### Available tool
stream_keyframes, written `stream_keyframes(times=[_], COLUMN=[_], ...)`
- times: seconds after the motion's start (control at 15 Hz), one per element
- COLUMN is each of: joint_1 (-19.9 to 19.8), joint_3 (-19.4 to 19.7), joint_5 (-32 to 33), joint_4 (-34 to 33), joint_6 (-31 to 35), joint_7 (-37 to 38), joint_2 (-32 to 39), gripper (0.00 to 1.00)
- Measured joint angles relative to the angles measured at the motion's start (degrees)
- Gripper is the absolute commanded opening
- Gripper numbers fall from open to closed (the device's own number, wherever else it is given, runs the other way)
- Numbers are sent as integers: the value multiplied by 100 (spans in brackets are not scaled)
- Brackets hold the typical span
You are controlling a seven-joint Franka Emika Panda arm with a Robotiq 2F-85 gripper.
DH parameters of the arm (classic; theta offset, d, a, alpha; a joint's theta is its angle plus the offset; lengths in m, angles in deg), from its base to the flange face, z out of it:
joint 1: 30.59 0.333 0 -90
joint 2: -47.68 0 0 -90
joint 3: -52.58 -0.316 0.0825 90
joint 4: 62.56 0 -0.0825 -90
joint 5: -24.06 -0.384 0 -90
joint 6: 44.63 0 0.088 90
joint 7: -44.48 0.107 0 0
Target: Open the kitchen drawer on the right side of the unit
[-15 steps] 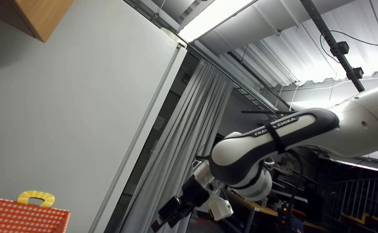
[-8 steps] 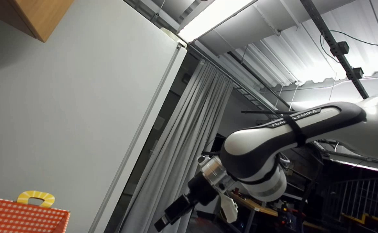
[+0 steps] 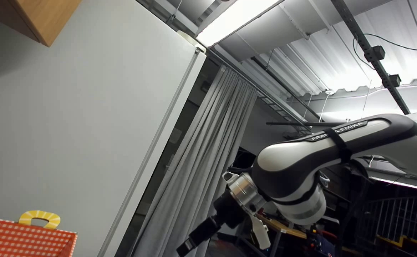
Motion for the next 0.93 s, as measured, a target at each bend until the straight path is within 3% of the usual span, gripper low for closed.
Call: stream_keyframes(times=[0.93], joint_1=[51], joint_3=[69], joint_5=[0], joint_4=[65], joint_6=[0], joint_7=[-13], joint_2=[-62], gripper=[100])
